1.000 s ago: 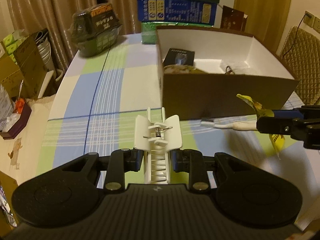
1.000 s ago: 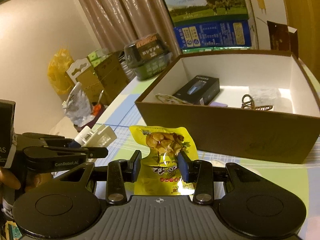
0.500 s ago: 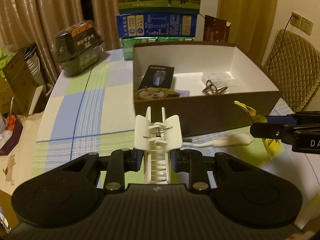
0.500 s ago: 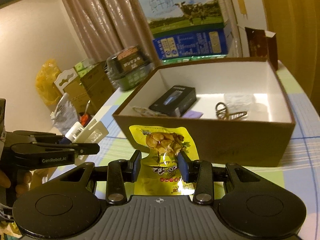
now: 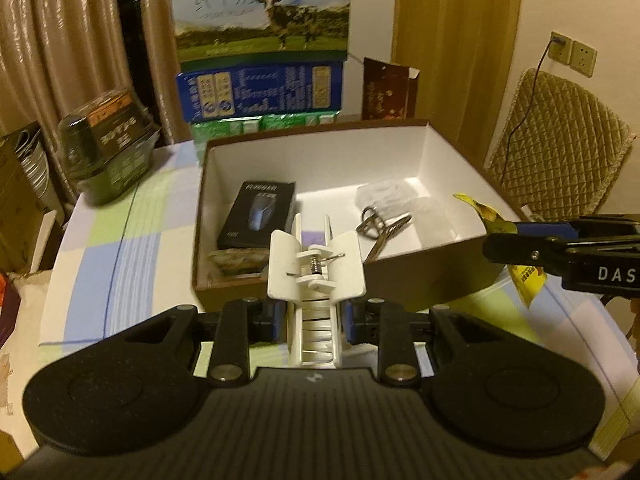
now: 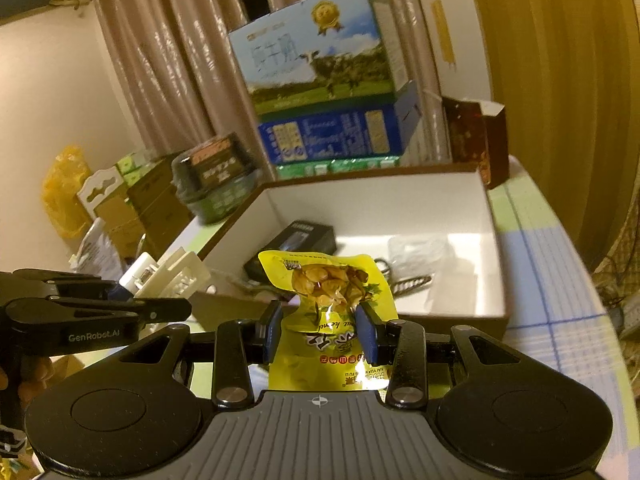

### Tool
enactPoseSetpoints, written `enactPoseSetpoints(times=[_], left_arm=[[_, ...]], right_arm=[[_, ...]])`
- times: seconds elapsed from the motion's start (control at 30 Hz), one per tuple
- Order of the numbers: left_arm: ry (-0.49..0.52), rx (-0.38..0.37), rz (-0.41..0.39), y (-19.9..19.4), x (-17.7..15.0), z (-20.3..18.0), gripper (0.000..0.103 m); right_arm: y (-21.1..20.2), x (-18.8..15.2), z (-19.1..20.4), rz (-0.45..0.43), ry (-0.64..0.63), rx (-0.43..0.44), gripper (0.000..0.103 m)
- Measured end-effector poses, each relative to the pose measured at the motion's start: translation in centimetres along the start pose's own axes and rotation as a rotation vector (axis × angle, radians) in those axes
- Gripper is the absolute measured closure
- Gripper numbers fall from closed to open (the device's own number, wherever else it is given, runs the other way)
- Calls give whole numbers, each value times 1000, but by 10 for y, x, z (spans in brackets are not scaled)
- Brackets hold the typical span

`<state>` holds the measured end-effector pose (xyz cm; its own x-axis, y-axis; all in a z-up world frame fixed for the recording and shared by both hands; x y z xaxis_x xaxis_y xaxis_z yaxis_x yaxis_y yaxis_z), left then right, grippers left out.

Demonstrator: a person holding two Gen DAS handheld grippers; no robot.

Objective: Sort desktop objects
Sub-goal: 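Carry the clip rack with the left tool while the right tool carries the snack packet toward the box, then lower and release the clip rack with the left tool while the right tool lowers the snack packet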

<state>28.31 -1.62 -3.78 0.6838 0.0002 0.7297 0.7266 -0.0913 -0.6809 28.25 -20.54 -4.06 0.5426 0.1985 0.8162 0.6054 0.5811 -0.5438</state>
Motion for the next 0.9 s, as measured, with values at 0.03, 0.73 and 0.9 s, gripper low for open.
enactPoseSetpoints(times=[0.03, 0.73, 0.9], left_arm=[[2, -5, -3, 2, 3, -3, 80], [-24, -60, -6, 57, 65, -18, 80], [-26, -62, 13, 77, 74, -17, 80]], right_arm=[[0, 3, -2, -5, 0, -4, 66], [41, 52, -38, -21, -92, -52, 66], [62, 57, -47, 19, -121, -54, 66]])
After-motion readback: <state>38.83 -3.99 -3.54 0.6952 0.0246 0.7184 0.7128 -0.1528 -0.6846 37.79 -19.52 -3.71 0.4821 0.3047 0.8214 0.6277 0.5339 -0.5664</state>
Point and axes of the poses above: each gripper's, at about its wrist camera, not at the fingertips, and y roughly the way its jaws point, z to its left, x to its top, the point moved 3 cm from there along y, roughly the way its jaws point, and after that the axes turned 6 degrees about -y, right-handed, at the moved point
